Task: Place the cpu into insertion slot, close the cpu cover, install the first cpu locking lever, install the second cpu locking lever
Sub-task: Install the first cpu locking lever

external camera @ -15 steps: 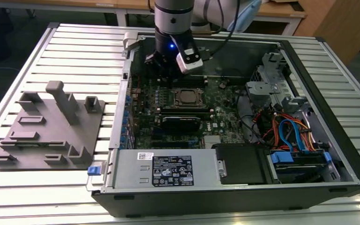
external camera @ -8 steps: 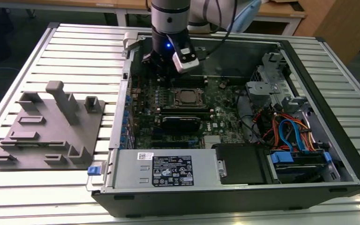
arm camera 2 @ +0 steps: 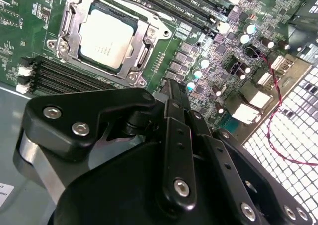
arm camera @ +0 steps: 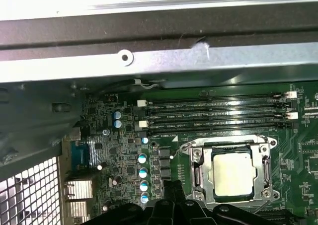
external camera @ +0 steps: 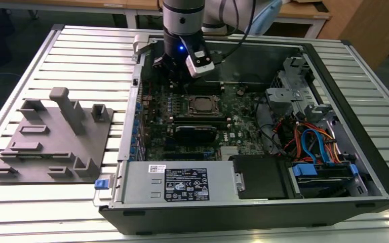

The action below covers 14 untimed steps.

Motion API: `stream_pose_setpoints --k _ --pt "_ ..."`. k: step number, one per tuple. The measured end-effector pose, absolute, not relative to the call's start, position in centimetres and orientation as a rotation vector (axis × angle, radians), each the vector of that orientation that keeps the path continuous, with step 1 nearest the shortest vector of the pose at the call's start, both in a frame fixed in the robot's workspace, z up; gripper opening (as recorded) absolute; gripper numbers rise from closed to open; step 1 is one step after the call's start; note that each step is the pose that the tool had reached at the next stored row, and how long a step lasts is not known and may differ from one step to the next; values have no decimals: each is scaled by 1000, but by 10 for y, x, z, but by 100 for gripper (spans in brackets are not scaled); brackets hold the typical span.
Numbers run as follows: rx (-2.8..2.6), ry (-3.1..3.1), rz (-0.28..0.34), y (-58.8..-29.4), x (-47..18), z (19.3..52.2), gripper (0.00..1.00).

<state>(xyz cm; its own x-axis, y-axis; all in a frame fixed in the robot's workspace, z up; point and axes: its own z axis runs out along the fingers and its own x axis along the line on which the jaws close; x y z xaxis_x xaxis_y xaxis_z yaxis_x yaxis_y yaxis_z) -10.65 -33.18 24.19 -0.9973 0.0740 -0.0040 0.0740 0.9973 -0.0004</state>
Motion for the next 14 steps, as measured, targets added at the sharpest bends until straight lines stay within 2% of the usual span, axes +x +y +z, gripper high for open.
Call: stream_pose_setpoints --k 14 --pt "116 3135 1 -328 -110 249 10"
